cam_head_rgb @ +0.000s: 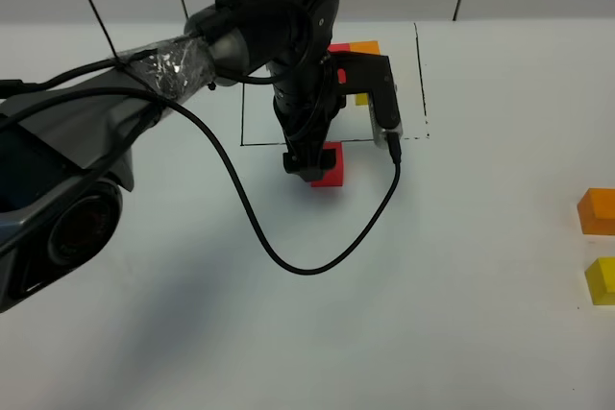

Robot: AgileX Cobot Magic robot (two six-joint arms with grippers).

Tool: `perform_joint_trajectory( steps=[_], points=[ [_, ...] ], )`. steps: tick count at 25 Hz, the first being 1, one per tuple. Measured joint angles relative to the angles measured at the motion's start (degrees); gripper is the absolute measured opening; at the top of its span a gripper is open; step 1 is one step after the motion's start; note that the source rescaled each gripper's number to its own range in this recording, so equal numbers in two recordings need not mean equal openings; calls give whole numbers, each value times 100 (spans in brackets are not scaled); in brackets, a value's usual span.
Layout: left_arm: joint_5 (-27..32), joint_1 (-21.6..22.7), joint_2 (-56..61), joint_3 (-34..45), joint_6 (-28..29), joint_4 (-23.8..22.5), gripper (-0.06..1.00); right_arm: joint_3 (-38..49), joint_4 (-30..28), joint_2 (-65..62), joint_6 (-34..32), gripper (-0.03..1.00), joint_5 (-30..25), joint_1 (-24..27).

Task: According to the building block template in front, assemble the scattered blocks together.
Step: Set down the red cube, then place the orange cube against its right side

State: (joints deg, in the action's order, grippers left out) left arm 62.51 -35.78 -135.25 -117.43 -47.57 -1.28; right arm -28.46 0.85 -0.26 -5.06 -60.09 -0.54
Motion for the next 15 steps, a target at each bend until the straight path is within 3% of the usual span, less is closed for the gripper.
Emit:
perform_joint_trajectory(
  steps=[6, 10, 15],
  points=[
    [375, 488, 677, 0, 1220, 54, 93, 0, 0, 0, 0, 72, 0, 0],
    [589, 1272, 1007, 0, 1874, 219, 93, 0, 0, 0, 0, 72, 0, 0],
    [589, 2364, 1613, 507, 2478, 913, 93, 0, 0, 0, 0, 72, 0, 0]
  ],
)
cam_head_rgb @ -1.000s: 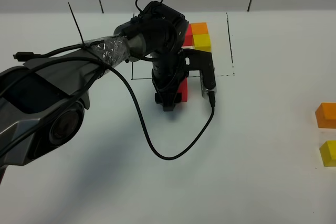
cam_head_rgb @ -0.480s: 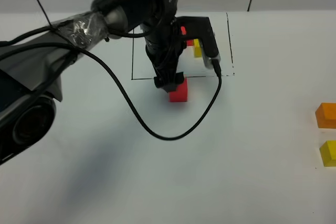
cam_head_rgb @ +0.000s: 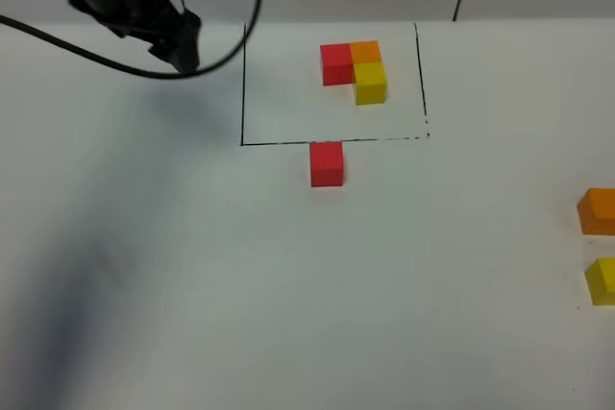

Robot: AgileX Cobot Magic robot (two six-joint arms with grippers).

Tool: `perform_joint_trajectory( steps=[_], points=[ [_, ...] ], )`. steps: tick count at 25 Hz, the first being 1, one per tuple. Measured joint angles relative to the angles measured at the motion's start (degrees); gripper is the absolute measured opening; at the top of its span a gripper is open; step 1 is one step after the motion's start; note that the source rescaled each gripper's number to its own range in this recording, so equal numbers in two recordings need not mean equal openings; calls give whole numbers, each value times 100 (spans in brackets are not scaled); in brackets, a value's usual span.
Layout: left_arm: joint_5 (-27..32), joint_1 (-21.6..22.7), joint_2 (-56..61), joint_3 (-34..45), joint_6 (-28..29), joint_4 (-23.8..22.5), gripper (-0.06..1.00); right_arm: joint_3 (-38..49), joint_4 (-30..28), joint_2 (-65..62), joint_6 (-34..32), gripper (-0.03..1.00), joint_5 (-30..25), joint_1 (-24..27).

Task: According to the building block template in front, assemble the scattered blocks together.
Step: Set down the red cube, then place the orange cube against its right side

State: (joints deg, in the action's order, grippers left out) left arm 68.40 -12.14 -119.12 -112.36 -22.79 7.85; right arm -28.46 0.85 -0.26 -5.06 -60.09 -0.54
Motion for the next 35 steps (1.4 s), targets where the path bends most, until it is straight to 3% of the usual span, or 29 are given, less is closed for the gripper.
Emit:
perform_joint_trajectory(
  steps=[5, 9, 15, 19, 27, 35],
  points=[
    [0, 916, 1315, 1548, 133, 86, 93, 0, 0, 0, 0, 72, 0, 0],
    [-206, 1413, 2702, 2960, 608, 45, 93, 0, 0, 0, 0, 72, 0, 0],
    [-1335, 1283, 5278, 5088, 853, 18, 93, 0, 0, 0, -5, 72, 0, 0],
    [-1674, 1107, 6780, 6123, 1159, -4, 92, 0, 0, 0, 0, 72, 0, 0],
    [-1566, 1095, 8921, 7312, 1647, 8, 85, 0, 0, 0, 0, 72, 0, 0],
    [-825, 1095, 10483, 7861, 1673, 15, 81, 0, 0, 0, -5, 72, 0, 0]
  ],
)
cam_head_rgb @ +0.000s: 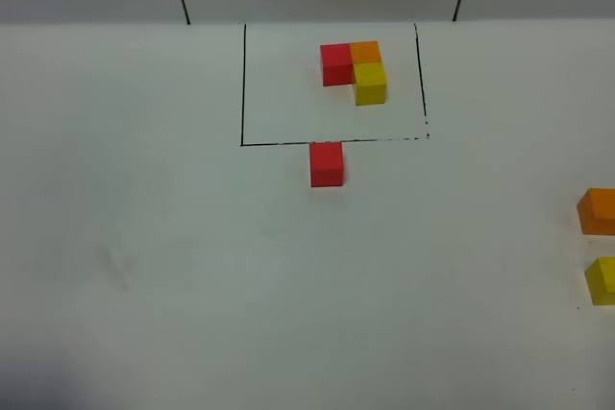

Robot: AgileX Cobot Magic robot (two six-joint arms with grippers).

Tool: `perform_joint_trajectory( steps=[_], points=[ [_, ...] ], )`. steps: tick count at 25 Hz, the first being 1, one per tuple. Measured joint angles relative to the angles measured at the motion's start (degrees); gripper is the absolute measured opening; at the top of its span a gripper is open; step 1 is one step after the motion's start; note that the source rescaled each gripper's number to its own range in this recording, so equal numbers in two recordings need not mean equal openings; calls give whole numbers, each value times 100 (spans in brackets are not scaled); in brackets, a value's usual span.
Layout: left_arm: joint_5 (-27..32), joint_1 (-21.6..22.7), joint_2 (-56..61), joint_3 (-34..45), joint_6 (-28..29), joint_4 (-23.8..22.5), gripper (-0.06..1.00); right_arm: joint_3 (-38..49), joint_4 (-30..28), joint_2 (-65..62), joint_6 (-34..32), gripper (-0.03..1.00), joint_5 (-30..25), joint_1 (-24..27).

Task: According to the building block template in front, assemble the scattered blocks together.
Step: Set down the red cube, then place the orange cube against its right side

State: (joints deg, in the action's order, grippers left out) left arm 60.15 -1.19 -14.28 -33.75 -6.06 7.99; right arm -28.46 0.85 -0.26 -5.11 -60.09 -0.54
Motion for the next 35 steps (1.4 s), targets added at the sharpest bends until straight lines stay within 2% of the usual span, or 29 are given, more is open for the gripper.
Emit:
perform_joint_trajectory(
  steps=[5, 13, 22, 35],
  points=[
    [87, 0, 716, 447, 0, 0, 79, 0, 0, 0, 0, 72, 0, 0],
    [86, 0, 1388, 473, 22, 4, 70, 0, 0, 0, 5, 72, 0, 0],
    [85, 0, 1465, 480, 312, -1, 68, 0, 0, 0, 5, 72, 0, 0],
    [80, 0, 1472, 480, 339, -1, 68, 0, 0, 0, 5, 72, 0, 0]
  ],
)
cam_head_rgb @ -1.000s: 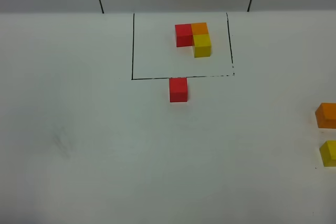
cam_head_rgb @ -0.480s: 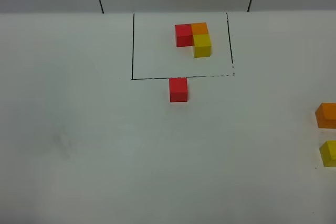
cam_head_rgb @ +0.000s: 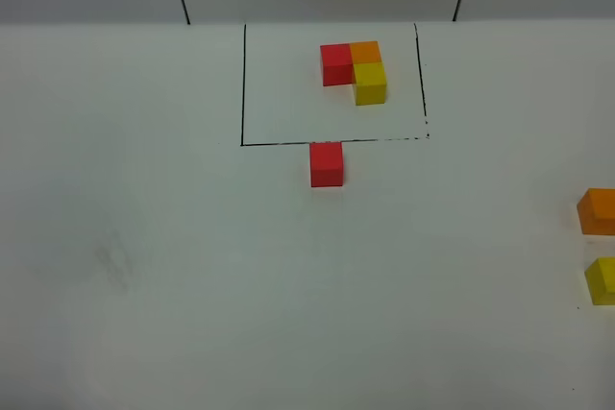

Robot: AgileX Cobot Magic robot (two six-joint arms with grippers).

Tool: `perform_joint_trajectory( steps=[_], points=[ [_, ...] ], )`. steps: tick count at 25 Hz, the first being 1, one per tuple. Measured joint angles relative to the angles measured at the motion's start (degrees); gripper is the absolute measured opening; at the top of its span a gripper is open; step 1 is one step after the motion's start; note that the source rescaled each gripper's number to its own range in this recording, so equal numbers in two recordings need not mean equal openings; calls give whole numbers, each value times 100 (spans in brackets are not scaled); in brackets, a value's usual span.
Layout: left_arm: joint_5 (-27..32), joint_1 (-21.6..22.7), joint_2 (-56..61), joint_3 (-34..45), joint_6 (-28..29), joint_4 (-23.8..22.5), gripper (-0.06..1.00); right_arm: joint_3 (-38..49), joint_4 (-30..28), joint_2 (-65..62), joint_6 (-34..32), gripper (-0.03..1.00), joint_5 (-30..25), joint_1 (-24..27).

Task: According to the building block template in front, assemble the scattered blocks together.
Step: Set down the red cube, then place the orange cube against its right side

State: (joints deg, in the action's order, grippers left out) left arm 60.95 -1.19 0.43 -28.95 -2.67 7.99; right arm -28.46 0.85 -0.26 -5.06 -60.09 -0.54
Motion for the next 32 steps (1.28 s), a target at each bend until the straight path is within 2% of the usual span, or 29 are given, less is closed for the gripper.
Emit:
perform_joint_trajectory(
  steps=[17, 21, 25, 32],
  points=[
    [0, 0, 0, 0, 0, 0, 68, 0, -12, 0, -64, 72, 0, 0],
    [0, 0, 0, 0, 0, 0, 68, 0, -22, 207, -161, 76, 0, 0],
    [0, 0, 0, 0, 0, 0, 68, -170, 25, 1268, -298, 79, 120, 0],
    [0, 0, 0, 0, 0, 0, 68, -1049, 7, 4107, -409, 79, 835, 0]
  ],
)
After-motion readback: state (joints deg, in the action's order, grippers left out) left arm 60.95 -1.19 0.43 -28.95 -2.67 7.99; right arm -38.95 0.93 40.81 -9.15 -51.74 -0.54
